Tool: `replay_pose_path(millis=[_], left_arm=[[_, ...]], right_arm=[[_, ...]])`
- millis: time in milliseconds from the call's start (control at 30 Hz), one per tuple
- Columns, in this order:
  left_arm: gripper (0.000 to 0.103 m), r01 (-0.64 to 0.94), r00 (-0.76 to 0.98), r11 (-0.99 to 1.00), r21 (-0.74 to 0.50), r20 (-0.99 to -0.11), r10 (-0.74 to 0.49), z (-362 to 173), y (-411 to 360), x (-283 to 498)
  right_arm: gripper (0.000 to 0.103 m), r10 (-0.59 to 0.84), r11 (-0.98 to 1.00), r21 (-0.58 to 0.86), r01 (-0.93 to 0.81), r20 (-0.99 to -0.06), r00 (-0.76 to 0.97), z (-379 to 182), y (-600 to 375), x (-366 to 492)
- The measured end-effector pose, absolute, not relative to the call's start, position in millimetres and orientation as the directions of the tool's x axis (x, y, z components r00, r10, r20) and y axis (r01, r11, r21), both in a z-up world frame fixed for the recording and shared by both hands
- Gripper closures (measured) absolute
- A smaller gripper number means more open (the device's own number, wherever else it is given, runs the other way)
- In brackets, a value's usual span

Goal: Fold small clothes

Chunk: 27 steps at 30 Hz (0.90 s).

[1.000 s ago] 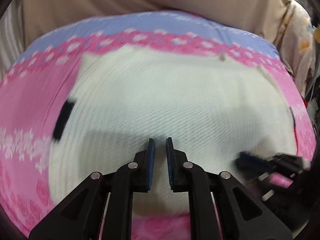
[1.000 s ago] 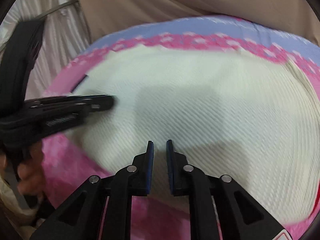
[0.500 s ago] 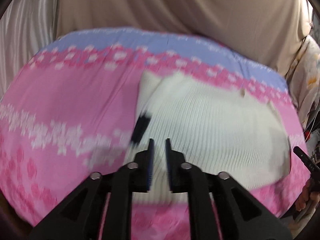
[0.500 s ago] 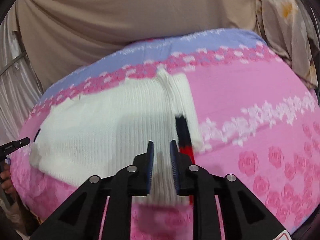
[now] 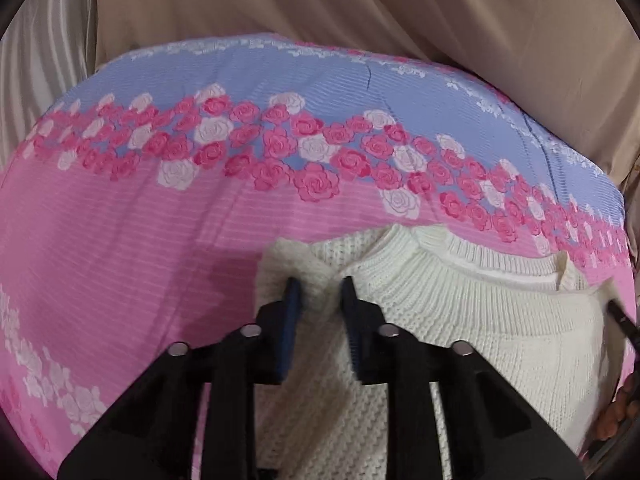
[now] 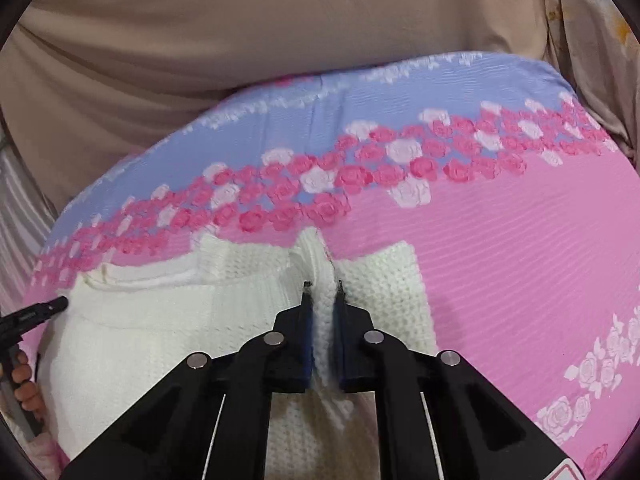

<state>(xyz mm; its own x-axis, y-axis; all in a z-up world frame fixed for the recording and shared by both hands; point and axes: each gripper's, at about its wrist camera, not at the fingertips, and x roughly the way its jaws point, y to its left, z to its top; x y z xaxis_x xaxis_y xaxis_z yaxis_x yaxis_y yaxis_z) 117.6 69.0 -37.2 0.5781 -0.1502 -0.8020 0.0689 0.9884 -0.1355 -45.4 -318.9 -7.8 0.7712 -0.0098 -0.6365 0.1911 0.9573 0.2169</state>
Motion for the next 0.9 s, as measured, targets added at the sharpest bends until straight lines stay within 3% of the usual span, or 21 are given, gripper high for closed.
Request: replay_pose_path(millis=[100, 200, 300, 400, 467, 500, 533, 567, 700, 733, 767, 800, 900], left_arm=[[0.1, 0.039, 0.605, 0.99, -0.136, -0.786, -0.132, -34.3, 81.3, 116.7], [0.1, 0.012, 0.597, 0.991, -0.137, -0.793, -0.117, -44.9, 85.7, 122.7], [0.1, 0.029, 0.618, 0.995, -0.094, -0.781, -0.092, -35.2, 77.2, 114.3], [0.099, 0.081, 0.633, 0.987, -0.139, -0.758, -0.158, -16.5, 72.5, 101.6], [0.079, 0.113, 0.621, 0.982, -0.152, -0.761, -0.19, -10.0, 65.3, 100.0], [0.052, 0.123, 0.613, 0.979, -0.164, -0.763, -0.205, -9.9, 62.7, 102.0], [0.04, 0.128, 0.614, 0.977, -0.169, -0.761, -0.212, -10.9, 60.2, 104.8], [0.041, 0.123, 0.62, 0.981, -0.148, -0.76, -0.193, -13.4, 56.4, 109.3], [0.042, 0.153, 0.564, 0.981, -0.12, -0.805, -0.186, -32.8, 41.1, 131.1], [0.048, 0.168, 0.554, 0.979, -0.116, -0.81, -0.191, -36.1, 37.8, 133.1], [0.063, 0.195, 0.539, 0.975, -0.111, -0.818, -0.2, -39.6, 32.6, 134.6], [0.097, 0.219, 0.513, 0.97, -0.107, -0.833, -0.208, -42.8, 27.6, 136.2], [0.098, 0.209, 0.555, 0.973, -0.099, -0.807, -0.202, -33.5, 28.7, 133.5]], right_arm=[[0.095, -0.039, 0.951, 0.225, 0.211, -0.591, 0.806, 4.5, -331.3, -51.8], [0.096, -0.038, 0.938, 0.21, 0.274, -0.725, 0.687, -41.7, -349.3, -24.7], [0.095, -0.062, 0.947, 0.187, 0.262, -0.694, 0.717, -30.5, -339.7, -32.2], [0.093, -0.045, 0.954, 0.192, 0.228, -0.663, 0.748, -13.1, -331.2, -41.0], [0.085, -0.044, 0.958, 0.187, 0.217, -0.65, 0.759, -6.3, -327.4, -45.0], [0.082, -0.048, 0.957, 0.187, 0.22, -0.648, 0.76, -5.5, -328.0, -44.8], [0.072, -0.053, 0.956, 0.187, 0.228, -0.65, 0.758, -6.7, -329.4, -42.5], [0.063, -0.051, 0.954, 0.187, 0.233, -0.666, 0.744, -12.0, -331.3, -37.6], [0.059, 0.0, 0.946, 0.22, 0.24, -0.737, 0.676, -37.6, -337.2, -17.7], [0.064, -0.01, 0.948, 0.208, 0.24, -0.735, 0.678, -38.1, -335.7, -17.3], [0.086, -0.005, 0.953, 0.206, 0.221, -0.721, 0.693, -33.5, -332.2, -19.5], [0.094, 0.033, 0.952, 0.239, 0.192, -0.702, 0.712, -27.0, -330.7, -22.6], [0.095, 0.024, 0.958, 0.246, 0.146, -0.577, 0.817, 9.2, -323.5, -44.9]])
